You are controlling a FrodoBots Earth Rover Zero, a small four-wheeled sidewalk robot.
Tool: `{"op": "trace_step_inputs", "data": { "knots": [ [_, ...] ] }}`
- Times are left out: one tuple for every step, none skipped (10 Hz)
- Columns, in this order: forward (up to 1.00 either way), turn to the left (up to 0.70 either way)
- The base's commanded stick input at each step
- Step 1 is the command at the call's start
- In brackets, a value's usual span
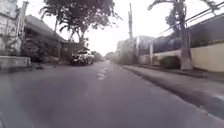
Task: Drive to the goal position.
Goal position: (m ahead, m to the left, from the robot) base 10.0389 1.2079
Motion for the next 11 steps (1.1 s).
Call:
{"op": "trace_step_inputs", "data": {
  "knots": [
    [1.0, -0.36],
    [1.0, -0.28],
    [1.0, -0.17],
    [1.0, -0.05],
    [1.0, 0.0],
    [1.0, 0.0],
    [1.0, 0.0],
    [1.0, 0.0],
    [1.0, 0.0],
    [1.0, 0.0],
    [1.0, 0.0]
  ]
}}
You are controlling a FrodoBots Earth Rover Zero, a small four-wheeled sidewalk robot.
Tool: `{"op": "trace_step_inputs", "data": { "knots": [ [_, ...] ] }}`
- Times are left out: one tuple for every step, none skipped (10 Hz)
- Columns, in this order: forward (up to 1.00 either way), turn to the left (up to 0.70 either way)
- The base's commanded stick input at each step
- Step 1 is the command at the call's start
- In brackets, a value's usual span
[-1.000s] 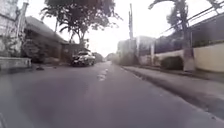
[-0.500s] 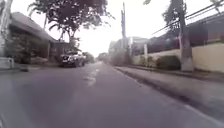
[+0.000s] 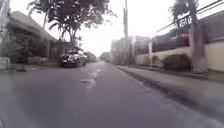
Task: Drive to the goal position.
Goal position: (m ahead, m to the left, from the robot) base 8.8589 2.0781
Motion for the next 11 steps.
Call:
{"op": "trace_step_inputs", "data": {
  "knots": [
    [1.0, 0.0],
    [1.0, 0.0],
    [1.0, 0.0],
    [1.0, 0.0],
    [1.0, 0.0],
    [1.0, 0.0],
    [1.0, 0.0],
    [1.0, 0.0],
    [1.0, 0.0],
    [1.0, 0.0],
    [1.0, 0.0]
  ]
}}
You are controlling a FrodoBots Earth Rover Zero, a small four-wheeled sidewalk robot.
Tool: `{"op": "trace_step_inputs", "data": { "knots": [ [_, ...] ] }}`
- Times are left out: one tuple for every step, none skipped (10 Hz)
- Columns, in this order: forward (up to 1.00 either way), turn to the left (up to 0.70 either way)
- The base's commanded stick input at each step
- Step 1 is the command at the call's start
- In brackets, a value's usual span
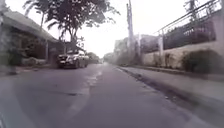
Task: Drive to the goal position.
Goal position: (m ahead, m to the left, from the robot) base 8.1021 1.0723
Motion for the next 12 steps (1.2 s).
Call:
{"op": "trace_step_inputs", "data": {
  "knots": [
    [1.0, 0.0],
    [1.0, 0.0],
    [1.0, 0.0],
    [1.0, 0.0],
    [1.0, 0.0],
    [1.0, 0.0],
    [1.0, 0.0],
    [1.0, 0.0],
    [1.0, 0.0],
    [1.0, 0.0],
    [1.0, 0.0],
    [1.0, 0.0]
  ]
}}
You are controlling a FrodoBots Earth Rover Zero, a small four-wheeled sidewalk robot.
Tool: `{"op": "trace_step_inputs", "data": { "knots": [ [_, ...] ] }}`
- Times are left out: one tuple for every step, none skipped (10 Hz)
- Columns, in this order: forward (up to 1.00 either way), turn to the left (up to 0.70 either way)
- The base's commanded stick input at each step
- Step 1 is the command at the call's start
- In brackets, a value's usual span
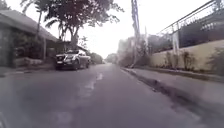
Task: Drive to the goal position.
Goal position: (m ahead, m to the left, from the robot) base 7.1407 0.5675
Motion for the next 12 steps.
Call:
{"op": "trace_step_inputs", "data": {
  "knots": [
    [1.0, 0.0],
    [1.0, 0.0],
    [1.0, 0.0],
    [1.0, 0.0],
    [1.0, 0.0],
    [1.0, 0.0],
    [1.0, 0.0],
    [1.0, 0.0],
    [1.0, 0.0],
    [1.0, 0.0],
    [1.0, 0.0],
    [1.0, 0.0]
  ]
}}
